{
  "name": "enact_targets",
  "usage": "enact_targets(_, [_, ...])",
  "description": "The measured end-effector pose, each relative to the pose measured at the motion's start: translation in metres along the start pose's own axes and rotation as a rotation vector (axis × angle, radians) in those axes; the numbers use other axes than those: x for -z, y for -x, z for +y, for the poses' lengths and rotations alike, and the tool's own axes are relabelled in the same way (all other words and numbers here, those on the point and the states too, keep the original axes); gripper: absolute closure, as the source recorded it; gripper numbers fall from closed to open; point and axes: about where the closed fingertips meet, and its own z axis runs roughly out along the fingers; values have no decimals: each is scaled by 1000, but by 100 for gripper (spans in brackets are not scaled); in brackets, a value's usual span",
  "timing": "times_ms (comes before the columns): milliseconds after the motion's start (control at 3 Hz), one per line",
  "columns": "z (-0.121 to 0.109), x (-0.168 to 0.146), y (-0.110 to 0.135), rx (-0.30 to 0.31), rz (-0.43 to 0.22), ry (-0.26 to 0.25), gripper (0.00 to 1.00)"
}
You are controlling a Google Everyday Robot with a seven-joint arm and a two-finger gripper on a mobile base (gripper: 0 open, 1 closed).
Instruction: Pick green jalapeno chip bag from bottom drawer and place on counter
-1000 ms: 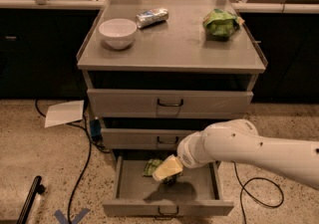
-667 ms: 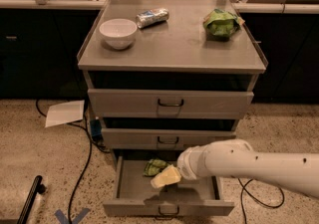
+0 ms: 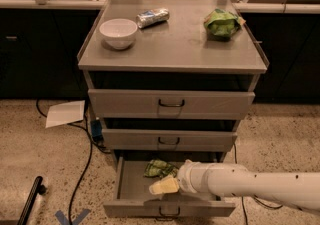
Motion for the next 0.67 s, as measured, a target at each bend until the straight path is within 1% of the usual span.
enact_targets(333, [0, 0, 0, 1, 0, 0, 0])
enact_targets(667, [-4, -8, -9, -5, 26, -16, 0])
